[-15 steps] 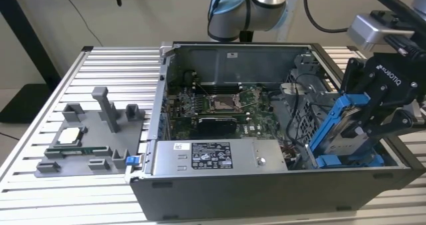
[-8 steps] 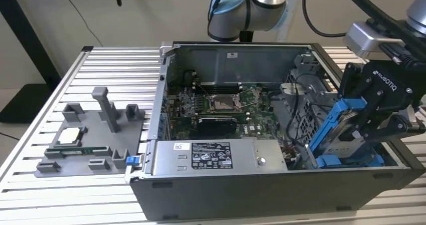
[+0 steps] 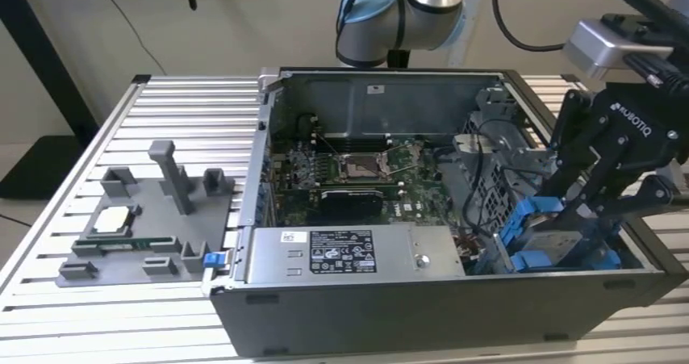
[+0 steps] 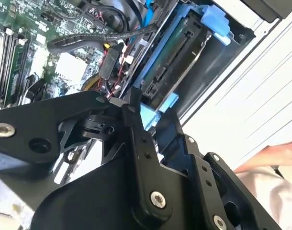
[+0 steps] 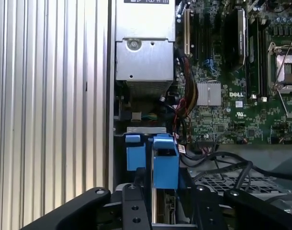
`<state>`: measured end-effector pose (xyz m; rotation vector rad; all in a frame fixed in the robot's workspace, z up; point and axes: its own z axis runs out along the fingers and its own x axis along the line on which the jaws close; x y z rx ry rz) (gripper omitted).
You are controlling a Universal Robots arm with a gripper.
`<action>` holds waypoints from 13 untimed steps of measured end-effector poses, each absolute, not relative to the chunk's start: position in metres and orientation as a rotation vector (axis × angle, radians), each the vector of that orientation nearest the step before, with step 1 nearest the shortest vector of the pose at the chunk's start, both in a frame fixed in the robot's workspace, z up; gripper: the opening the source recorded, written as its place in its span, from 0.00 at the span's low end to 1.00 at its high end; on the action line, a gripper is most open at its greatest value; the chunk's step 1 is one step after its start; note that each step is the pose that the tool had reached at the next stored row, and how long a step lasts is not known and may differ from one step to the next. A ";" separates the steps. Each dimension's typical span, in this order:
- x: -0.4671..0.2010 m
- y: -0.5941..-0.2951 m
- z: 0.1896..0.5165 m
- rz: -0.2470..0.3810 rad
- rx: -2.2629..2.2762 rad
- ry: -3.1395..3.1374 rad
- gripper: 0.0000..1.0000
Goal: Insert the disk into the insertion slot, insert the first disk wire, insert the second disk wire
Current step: 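Insert the disk into the insertion slot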
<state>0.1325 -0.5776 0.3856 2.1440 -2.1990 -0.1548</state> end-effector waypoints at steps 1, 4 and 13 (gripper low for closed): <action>0.133 -0.578 0.389 -0.155 2.144 -2.199 1.00; 0.133 -0.578 0.398 -0.155 2.144 -2.199 1.00; 0.133 -0.578 0.406 -0.154 2.147 -2.201 1.00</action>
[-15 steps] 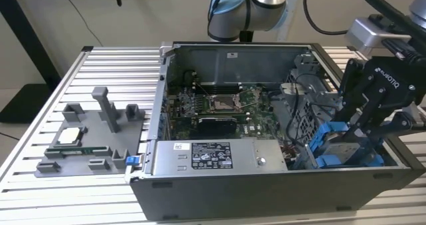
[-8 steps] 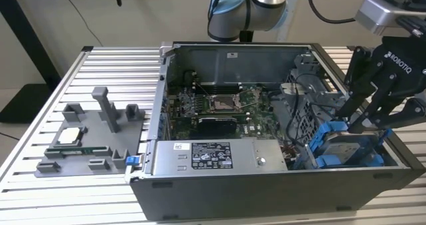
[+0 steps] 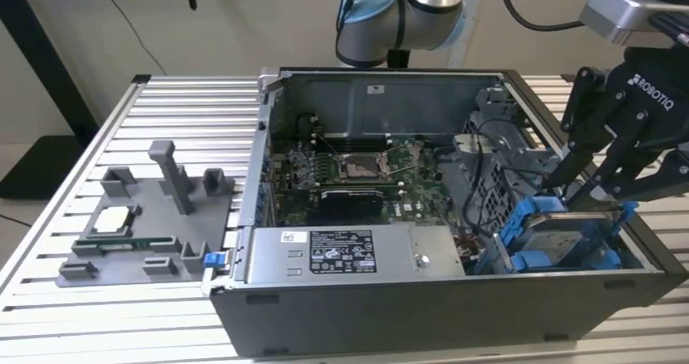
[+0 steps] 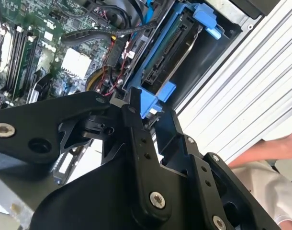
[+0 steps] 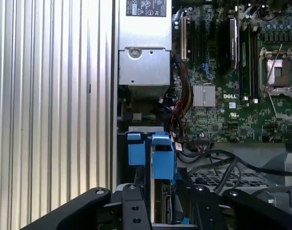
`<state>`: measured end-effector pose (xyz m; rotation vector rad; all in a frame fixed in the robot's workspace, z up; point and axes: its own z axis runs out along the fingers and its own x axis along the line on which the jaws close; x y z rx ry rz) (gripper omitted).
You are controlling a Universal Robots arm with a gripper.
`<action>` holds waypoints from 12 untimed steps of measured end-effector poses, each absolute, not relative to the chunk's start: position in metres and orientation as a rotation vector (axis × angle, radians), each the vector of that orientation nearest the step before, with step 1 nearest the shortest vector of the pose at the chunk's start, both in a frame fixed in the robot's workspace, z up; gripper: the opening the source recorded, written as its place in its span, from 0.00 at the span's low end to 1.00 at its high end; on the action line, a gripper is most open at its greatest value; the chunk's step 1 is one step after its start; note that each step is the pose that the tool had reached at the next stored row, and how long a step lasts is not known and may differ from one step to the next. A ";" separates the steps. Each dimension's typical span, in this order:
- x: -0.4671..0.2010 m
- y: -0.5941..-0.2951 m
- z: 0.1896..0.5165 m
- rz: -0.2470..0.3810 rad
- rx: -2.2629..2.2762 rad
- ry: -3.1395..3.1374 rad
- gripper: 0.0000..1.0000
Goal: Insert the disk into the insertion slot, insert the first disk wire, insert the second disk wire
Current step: 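Insert the disk into the insertion slot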
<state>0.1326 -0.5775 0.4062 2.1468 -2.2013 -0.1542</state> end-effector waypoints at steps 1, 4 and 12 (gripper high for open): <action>0.133 -0.578 0.406 -0.154 2.147 -2.202 1.00; 0.133 -0.578 0.406 -0.151 2.148 -2.203 1.00; 0.133 -0.574 0.406 -0.102 2.185 -2.237 1.00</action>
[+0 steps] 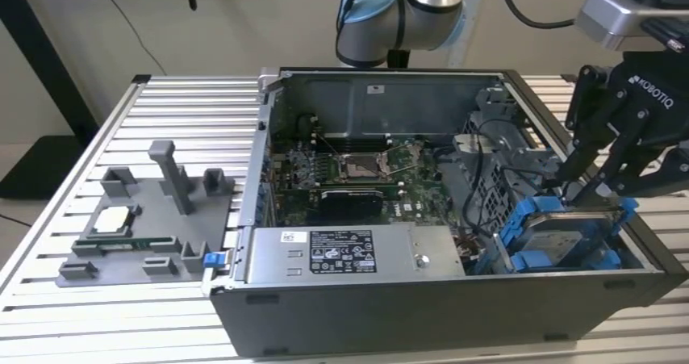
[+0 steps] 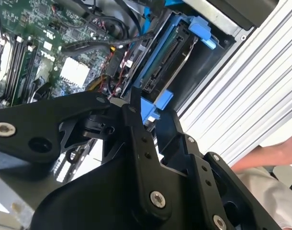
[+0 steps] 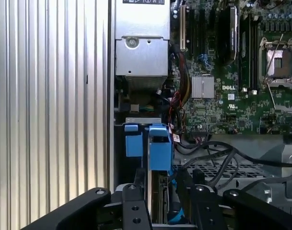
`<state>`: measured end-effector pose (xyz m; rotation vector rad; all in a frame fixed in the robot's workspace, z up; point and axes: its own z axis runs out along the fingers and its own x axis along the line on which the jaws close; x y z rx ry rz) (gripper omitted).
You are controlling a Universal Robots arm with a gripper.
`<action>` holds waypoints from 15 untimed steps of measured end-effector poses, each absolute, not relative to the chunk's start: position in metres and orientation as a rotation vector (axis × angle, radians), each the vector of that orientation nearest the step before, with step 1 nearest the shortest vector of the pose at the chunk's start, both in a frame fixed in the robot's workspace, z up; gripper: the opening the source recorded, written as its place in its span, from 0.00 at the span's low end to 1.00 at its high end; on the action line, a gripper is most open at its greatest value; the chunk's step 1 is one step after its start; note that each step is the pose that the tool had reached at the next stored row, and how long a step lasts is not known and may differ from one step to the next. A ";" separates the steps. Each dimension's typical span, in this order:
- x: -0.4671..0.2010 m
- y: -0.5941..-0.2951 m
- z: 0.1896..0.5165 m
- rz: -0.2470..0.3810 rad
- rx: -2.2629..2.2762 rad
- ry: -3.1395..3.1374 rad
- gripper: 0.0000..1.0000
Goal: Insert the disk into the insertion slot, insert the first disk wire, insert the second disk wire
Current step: 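Insert the disk into the insertion slot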
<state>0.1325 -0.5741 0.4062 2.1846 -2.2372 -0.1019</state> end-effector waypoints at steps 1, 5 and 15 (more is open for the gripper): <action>0.132 -0.573 0.406 -0.096 2.190 -2.243 1.00; 0.132 -0.573 0.404 -0.093 2.191 -2.249 1.00; 0.132 -0.580 0.398 -0.110 2.177 -2.244 0.00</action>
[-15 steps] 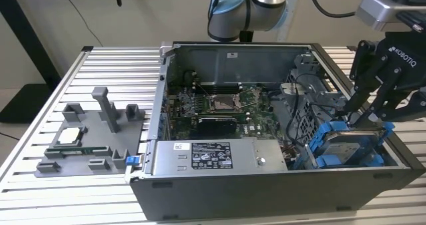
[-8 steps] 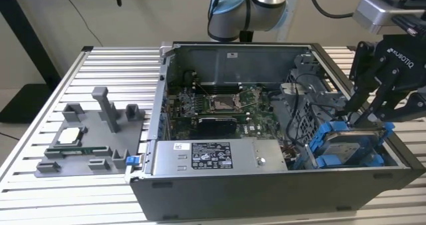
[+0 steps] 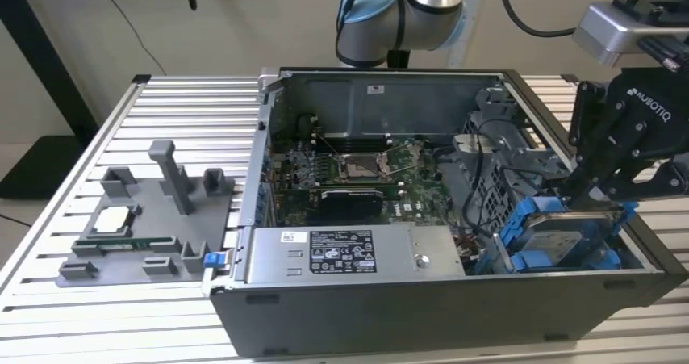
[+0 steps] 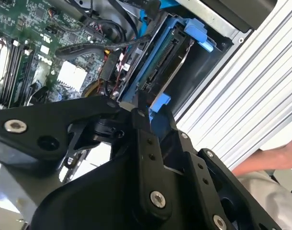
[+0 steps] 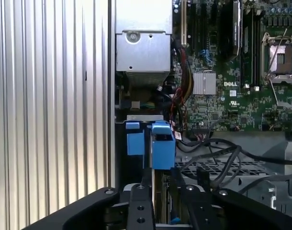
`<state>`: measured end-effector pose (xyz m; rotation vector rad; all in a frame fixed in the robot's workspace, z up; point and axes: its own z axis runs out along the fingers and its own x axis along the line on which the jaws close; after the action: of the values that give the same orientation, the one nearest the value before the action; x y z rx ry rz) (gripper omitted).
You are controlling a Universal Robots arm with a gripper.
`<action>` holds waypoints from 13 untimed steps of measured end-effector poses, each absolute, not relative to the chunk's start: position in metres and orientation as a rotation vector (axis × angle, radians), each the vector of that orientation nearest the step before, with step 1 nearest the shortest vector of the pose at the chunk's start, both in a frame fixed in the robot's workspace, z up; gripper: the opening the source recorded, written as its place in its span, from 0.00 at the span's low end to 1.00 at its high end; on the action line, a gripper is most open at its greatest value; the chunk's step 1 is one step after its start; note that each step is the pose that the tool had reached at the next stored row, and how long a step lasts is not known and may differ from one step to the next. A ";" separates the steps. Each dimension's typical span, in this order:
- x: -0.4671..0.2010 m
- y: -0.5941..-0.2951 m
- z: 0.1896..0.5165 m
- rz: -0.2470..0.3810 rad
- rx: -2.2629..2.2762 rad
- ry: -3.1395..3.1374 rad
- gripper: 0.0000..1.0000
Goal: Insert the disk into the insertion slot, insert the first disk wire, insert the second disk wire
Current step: 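Insert the disk into the insertion slot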
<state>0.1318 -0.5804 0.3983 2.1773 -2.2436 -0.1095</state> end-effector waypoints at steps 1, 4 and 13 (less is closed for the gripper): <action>0.132 -0.581 0.397 -0.112 2.173 -2.245 0.00; 0.131 -0.581 0.394 -0.123 2.160 -2.248 0.00; 0.129 -0.582 0.379 -0.125 2.131 -2.274 0.00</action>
<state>0.1289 -0.5821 0.3788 2.1315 -2.2736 -0.1253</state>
